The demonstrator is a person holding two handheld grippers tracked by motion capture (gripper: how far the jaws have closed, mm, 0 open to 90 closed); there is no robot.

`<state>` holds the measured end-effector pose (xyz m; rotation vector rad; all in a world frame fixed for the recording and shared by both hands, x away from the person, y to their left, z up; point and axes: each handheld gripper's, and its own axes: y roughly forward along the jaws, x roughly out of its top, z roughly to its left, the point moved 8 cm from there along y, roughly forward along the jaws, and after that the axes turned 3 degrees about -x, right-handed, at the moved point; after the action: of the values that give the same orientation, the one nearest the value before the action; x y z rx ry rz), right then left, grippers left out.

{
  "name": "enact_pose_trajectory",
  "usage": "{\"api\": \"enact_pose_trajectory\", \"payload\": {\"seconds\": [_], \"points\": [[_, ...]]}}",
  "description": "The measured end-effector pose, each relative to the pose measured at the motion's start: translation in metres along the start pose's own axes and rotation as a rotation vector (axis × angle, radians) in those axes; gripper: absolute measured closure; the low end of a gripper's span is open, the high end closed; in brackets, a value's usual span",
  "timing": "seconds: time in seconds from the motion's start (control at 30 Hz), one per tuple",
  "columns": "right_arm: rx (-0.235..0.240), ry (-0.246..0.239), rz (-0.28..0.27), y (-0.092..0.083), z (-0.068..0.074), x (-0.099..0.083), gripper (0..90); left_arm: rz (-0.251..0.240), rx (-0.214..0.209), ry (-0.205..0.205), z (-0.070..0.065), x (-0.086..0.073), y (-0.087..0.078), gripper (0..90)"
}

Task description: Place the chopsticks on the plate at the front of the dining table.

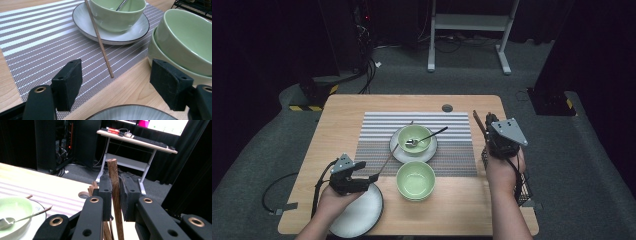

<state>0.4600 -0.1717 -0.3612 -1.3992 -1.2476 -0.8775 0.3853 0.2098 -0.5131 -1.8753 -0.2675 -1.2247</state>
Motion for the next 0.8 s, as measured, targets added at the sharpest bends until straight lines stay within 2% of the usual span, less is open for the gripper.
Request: {"api": "enact_pose_trajectory", "payload": {"seconds": [0.43,0.8], "points": [[-0.021,-0.012,-0.071,-0.021,-0.011,0.022,82.8,-0.013,-0.003,0.013,-0.006,0.008,0.004,26.4],[-0.040,-0.020,-0.093,-0.027,-0.013,0.028,83.4,-0.006,-0.008,0.013,-0.007,0.005,0.008,26.2]]}}
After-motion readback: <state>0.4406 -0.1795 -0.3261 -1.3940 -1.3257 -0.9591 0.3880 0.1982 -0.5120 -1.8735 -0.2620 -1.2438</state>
